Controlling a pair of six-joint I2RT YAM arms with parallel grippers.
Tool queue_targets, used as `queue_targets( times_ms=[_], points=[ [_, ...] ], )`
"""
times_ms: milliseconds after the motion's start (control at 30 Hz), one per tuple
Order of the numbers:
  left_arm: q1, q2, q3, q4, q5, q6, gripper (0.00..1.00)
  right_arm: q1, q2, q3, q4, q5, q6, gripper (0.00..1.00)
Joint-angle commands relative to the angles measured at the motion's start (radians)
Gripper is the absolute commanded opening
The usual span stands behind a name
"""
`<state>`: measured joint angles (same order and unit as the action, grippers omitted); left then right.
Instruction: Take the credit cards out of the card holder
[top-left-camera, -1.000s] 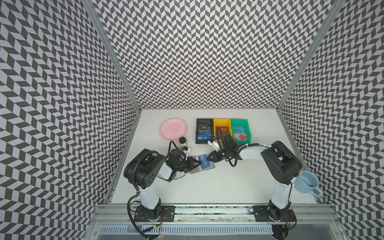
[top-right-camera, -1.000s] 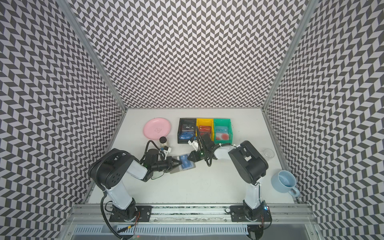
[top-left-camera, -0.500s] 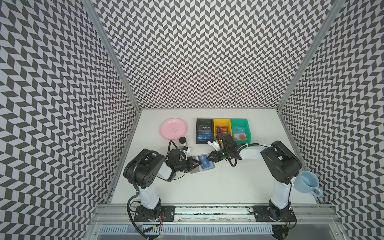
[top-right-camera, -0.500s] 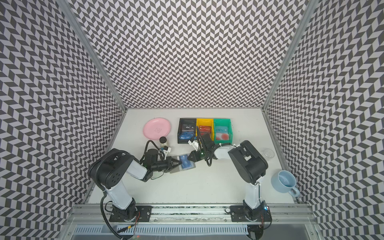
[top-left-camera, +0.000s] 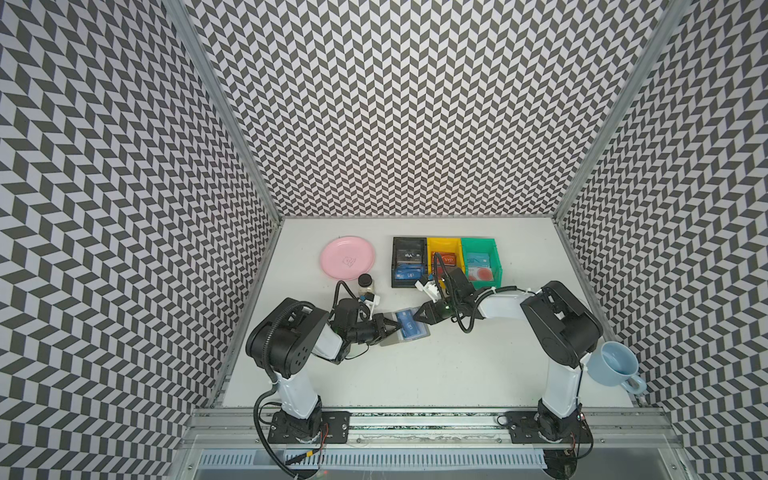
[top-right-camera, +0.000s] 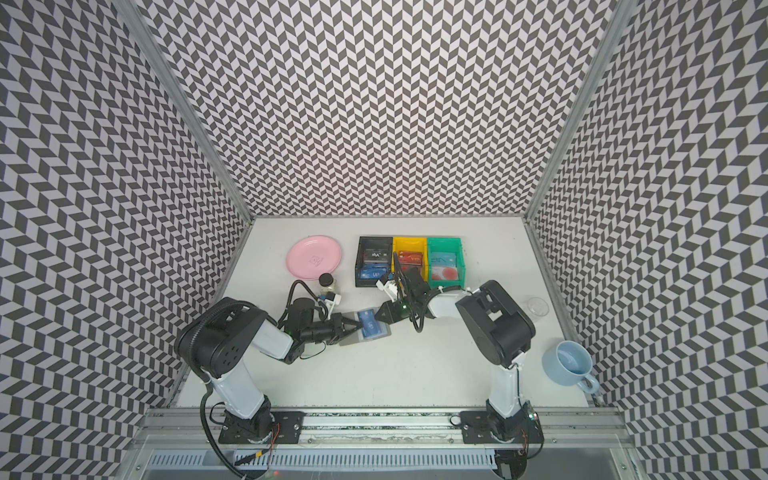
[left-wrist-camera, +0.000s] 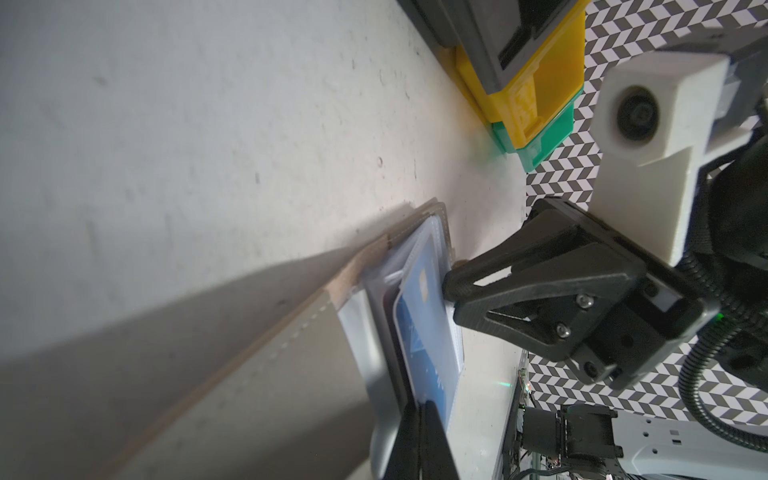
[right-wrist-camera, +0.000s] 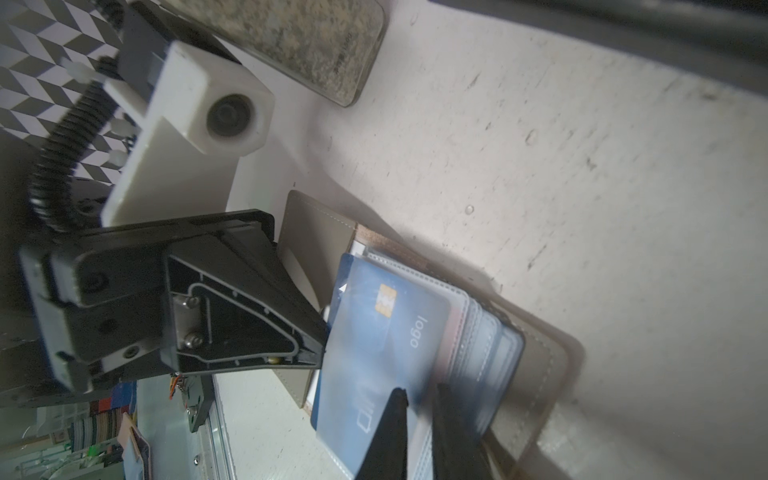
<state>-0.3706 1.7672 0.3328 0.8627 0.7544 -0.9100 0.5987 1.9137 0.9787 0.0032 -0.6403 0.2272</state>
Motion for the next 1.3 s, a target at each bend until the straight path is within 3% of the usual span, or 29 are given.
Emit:
queue_targets(
  times_ms=[0, 267, 500, 933, 1267],
  points=[
    [0.009, 0.029, -0.033, -0.065, -0.036, 0.040, 0.00, 0.001, 0.065, -0.033, -0.091, 0.065, -0.014, 0.15],
    [0.039, 0.000, -0.086, -0.067, -0.030, 0.054, 0.00, 0.001, 0.068, -0.030, -0.099, 0.065, -0.016, 0.15],
    [0.050, -0.108, -0.092, -0.175, -0.041, 0.090, 0.00, 0.001, 0.077, -0.027, -0.105, 0.064, -0.022, 0.15],
    [0.057, -0.515, -0.038, -0.583, -0.161, 0.177, 0.00, 0.001, 0.038, -0.014, -0.131, 0.036, -0.029, 0.14],
    [0.084, -0.646, -0.026, -0.650, -0.117, 0.171, 0.00, 0.000, -0.050, 0.008, -0.163, -0.093, -0.041, 0.19]
  ],
)
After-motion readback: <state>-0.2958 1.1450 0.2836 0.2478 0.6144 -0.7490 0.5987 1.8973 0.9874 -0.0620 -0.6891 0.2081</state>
